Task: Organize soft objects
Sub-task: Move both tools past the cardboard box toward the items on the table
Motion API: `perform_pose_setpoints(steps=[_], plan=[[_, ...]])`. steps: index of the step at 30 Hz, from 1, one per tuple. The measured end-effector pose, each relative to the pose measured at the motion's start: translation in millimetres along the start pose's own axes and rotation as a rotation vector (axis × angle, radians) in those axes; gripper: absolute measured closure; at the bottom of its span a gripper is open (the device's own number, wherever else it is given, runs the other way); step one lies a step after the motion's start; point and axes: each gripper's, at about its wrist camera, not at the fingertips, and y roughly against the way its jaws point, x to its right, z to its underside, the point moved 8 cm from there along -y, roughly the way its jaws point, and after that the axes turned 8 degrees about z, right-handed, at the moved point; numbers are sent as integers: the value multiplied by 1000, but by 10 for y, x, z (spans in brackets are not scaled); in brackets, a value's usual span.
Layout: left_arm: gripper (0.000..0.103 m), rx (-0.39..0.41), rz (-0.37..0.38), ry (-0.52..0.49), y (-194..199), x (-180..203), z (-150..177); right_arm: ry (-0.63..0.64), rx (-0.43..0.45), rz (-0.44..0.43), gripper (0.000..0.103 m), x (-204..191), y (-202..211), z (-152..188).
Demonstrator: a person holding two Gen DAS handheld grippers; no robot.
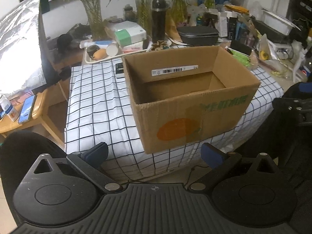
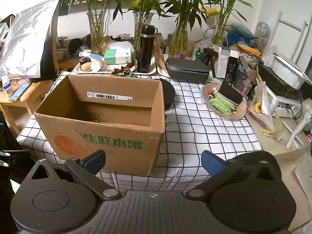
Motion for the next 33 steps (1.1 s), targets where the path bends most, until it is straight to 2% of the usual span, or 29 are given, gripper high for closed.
perform_pose_setpoints(steps=[3,6,12,17,25,33], plan=[[0,34,23,33,69,-26,-45,7,2,-5,0,4,7,-20],[0,62,11,26,116,-28,-96,12,5,-14,0,-4,-17,-43],[0,63,21,7,75,18,-141,-3,-8,-44,0,-8,-90,-49],[0,76,68,4,34,36,-237,-19,-14,-56,0,42,-141,-77],[0,89,122,62,-70,-28,-347,-34,-32,-63,0,133,-248,-153],[0,77,116,72,-187,-121,-482,-32,-37,-98,0,156,-338,-282]])
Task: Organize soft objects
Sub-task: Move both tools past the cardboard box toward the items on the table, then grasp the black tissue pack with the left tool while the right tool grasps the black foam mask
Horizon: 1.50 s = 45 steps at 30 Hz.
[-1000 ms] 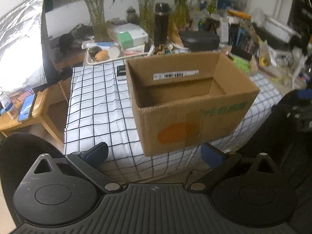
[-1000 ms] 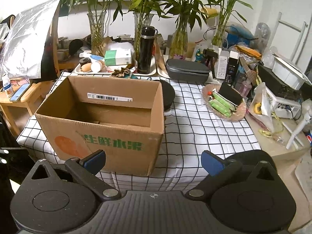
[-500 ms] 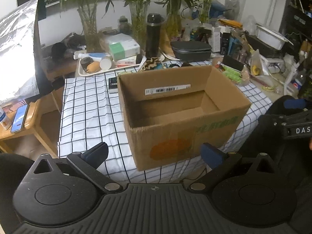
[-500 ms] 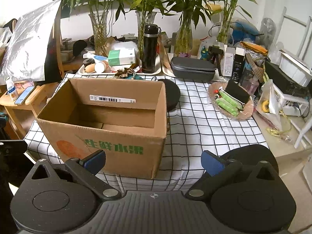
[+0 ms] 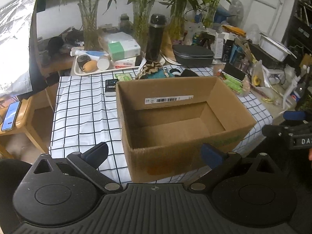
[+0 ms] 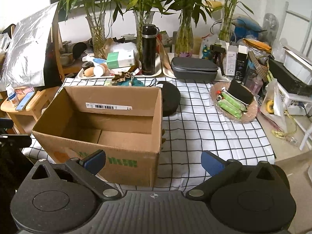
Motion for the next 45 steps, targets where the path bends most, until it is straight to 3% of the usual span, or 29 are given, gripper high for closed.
perform_pose_setpoints(steps=[14,21,27,35,39,45], plan=[[0,31,-86,61,-166,-275,-270,-9,-30,-82,0,32,-307,-235],[0,-25,-36,34,-294,-365,-303,-54,-52,-94,0,135,-556,-364],[0,-25,-20,62,-376,-504,-344,-92,-44,-98,0,250,-758,-514],[0,14,-28,94,-494,-776,-543,-148,-54,-127,0,437,-1122,-776],[0,30,-59,66,-596,-900,-682,-194,-56,-122,0,555,-1344,-891],[0,88,-101,32,-736,-1089,-944,-163,-64,-105,0,620,-1756,-1072]])
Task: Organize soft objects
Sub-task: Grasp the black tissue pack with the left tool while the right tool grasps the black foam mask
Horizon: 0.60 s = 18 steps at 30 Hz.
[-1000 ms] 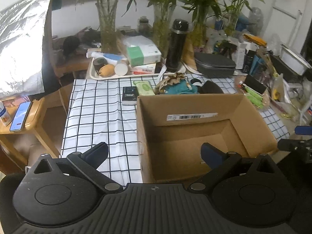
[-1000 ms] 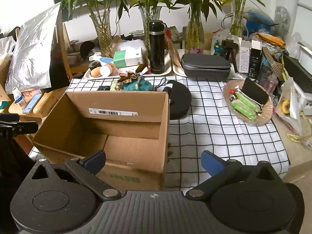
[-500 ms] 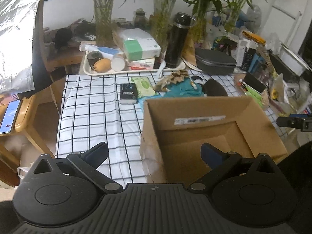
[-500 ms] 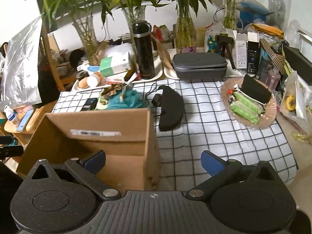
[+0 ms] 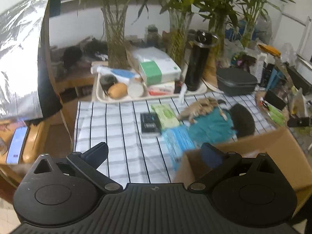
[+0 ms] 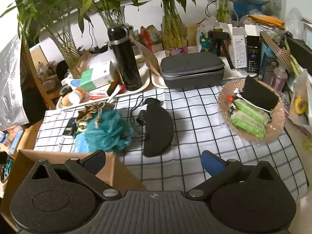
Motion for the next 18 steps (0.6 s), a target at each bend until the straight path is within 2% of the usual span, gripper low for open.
perform_pose_setpoints(steps=[5,12,16,18], plan=[[0,17,13,45,-230,-178,-147,25,0,11,0,47,-318,-129],[0,-34,-21,21,-734,-374,-217,62,-1,16,0,62,-732,-276],[0,-43,-21,4,-973,-433,-211,66,-18,-17,1,45,-936,-311],[0,-54,-19,-12,-1104,-448,-193,70,-29,-20,6,38,-1048,-314]])
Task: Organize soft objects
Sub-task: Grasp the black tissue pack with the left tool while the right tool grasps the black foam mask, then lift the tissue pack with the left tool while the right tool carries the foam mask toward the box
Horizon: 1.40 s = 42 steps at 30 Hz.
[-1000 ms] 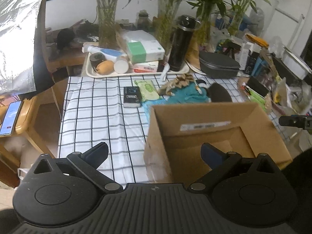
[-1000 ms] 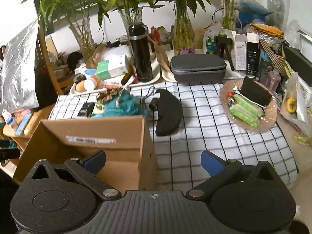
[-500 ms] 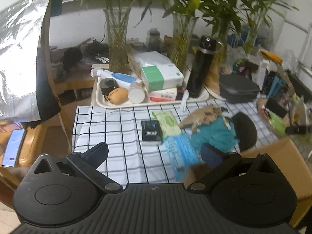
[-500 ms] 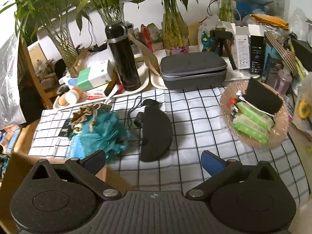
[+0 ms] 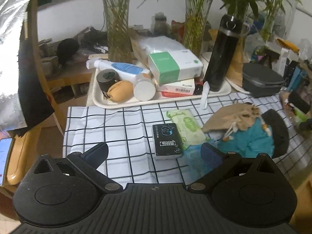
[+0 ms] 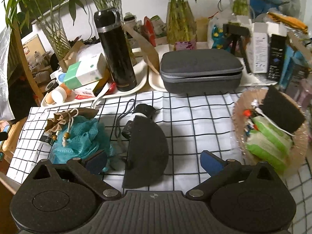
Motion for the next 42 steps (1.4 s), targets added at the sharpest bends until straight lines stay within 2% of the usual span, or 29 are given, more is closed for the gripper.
perform_pose_setpoints(steps=[2,9,15,19,21,23,25,28,29,34,42], plan=[[0,-23,0,-18,-144,-6,24,-2,-19,2,10,-3,-113,-8],[0,-101,-24,-38,-643,-42,121,-29,-59,8,10,-16,-449,-58],[0,-154,-5,25,-946,-74,152,-78,-120,7,10,-32,-681,-81],[1,-176,-13,31,-1079,-72,170,-80,-148,9,11,-78,-786,-85],[18,-191,-24,41,-1131,-95,192,-69,-166,19,15,-109,-839,-69],[21,-211,-25,62,-1176,-129,221,-67,-185,21,18,-128,-885,-38],[27,-204,-37,32,-1175,-132,217,-76,-193,37,24,-135,-916,-10],[43,-201,-54,14,-1154,-138,207,-74,-213,45,33,-169,-923,40],[52,-198,-54,13,-1140,-145,198,-65,-216,52,33,-180,-924,53],[53,-187,-38,99,-1074,-252,130,-41,-205,74,36,-190,-856,28],[53,-108,-46,79,-862,-217,-84,-20,-125,121,36,-71,-617,-154]])
